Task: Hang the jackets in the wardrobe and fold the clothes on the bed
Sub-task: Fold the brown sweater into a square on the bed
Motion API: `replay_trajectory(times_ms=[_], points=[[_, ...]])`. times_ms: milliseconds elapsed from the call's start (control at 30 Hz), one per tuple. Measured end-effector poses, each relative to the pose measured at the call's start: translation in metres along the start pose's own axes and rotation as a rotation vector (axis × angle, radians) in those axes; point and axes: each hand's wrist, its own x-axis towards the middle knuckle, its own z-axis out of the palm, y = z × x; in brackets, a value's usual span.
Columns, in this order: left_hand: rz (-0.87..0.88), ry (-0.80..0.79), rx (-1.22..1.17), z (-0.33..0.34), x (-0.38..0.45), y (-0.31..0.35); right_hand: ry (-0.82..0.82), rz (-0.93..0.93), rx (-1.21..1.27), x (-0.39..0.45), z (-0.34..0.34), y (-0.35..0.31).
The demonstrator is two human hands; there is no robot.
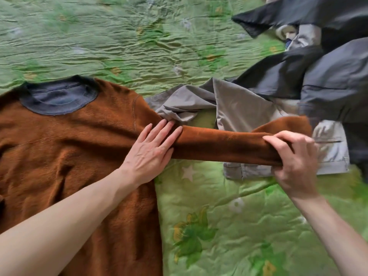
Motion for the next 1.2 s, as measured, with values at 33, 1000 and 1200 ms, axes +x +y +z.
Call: replay_trajectory(times_ms=[33, 1000, 1200], points=[[0.015, -0.029, 0.022, 0.004, -0.003, 0.000, -0.139, 0.057, -0.003, -0.010, 0.014, 0.008], [-0.227, -0.403, -0.699, -0.051, 0.143, 0.031, -0.349, 0.642, 0.776, 0.018, -0.001, 0.145], [-0.123, -0.213, -0.601, -0.081, 0.187, 0.022, -0.371, 0.601, 0.842, 0.055, -0.014, 0.158]])
